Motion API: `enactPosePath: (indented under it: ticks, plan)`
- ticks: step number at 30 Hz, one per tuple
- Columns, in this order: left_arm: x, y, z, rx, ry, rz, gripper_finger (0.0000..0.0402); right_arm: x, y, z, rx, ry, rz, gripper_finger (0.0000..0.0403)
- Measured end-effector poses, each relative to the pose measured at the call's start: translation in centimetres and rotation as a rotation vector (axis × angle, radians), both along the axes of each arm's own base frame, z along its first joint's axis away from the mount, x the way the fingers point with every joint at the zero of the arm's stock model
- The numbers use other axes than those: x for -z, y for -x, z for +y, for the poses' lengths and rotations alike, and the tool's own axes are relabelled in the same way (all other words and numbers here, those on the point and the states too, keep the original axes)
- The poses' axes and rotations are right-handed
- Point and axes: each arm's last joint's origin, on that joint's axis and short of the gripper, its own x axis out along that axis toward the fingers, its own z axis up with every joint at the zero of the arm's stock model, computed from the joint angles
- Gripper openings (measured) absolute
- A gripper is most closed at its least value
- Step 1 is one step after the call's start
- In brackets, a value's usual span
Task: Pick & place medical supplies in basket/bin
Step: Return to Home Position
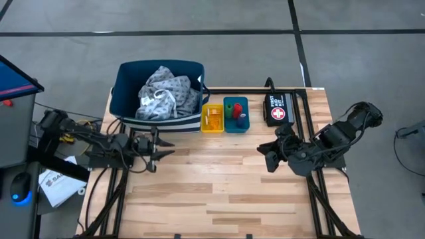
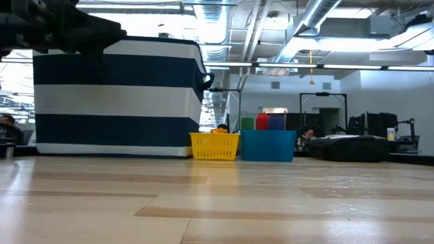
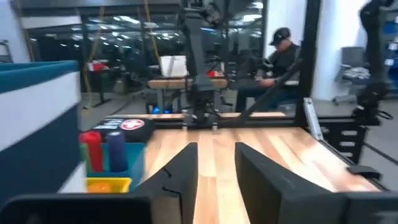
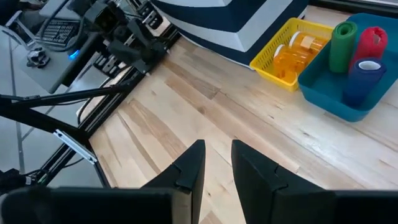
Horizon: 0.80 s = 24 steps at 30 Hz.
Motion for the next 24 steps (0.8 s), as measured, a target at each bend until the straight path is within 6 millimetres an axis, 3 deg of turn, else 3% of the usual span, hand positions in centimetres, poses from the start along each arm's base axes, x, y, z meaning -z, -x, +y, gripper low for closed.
enactPosePath:
  ticks: [6, 13, 24]
  plan:
    - [0.6, 1.3, 1.1, 0.080, 0.059, -0.068, 0.0063, 0.4, -0.6, 0.5, -0.006, -0.001, 0.009, 0.0077]
    - [0.6, 2.2, 1.1, 0.196, 0.056, -0.063, 0.0032, 0.1, -0.7, 0.5, 0.005, -0.006, -0.025, 0.0077]
    - [1.9, 3.5, 1.8, 0.077, -0.019, 0.056, 0.0005, 0.1, -0.8, 0.4, -0.010, 0.054, -0.021, 0.0077]
